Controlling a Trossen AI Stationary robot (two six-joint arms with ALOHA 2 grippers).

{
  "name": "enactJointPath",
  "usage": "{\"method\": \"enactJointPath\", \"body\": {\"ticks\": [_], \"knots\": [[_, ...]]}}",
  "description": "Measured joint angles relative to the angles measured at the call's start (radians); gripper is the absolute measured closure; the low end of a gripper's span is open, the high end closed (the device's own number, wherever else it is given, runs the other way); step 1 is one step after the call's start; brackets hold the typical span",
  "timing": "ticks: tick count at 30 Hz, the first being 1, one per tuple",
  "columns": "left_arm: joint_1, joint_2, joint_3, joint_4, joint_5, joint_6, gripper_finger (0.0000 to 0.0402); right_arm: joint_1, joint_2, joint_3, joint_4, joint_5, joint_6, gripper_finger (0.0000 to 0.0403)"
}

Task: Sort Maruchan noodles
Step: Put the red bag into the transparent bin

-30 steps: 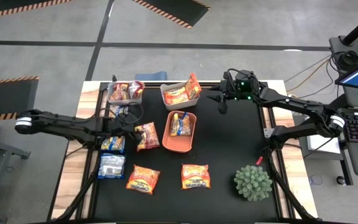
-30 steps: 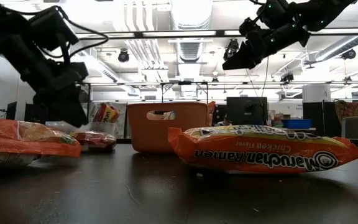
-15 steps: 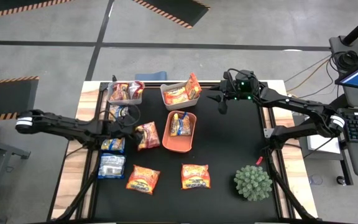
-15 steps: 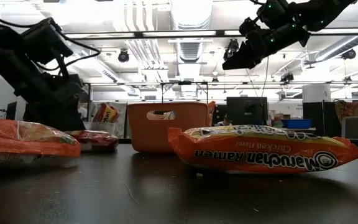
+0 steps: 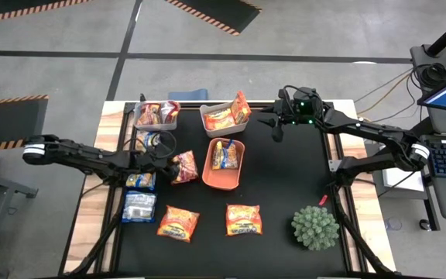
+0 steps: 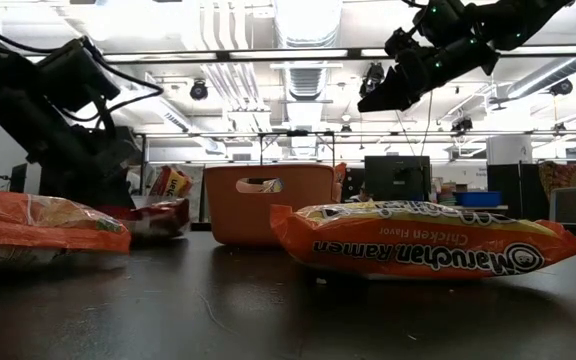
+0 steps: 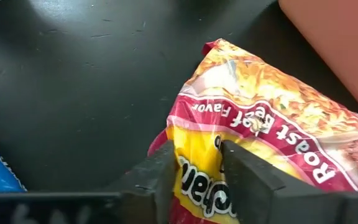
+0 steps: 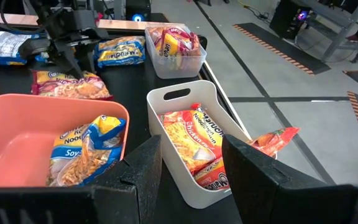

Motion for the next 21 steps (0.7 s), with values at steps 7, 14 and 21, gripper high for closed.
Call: {"method": "enactJointPath", "body": {"ticks": [7,14,21], "knots": [[0.0,0.0,0.005,0.007,0.006,0.045,0.0377,0.0,0.0,0.0,0.0,0.0,0.0,0.0245],[-0.014,-0.009,0.065,-0.017,0.014,0.14,0.04,0.0,0.0,0.0,0.0,0.0,0.006,0.0245],[-0.014,-0.057,0.19,-0.111,-0.036,0.257,0.0401,0.0,0.0,0.0,-0.005,0.0,0.02,0.0245]]}}
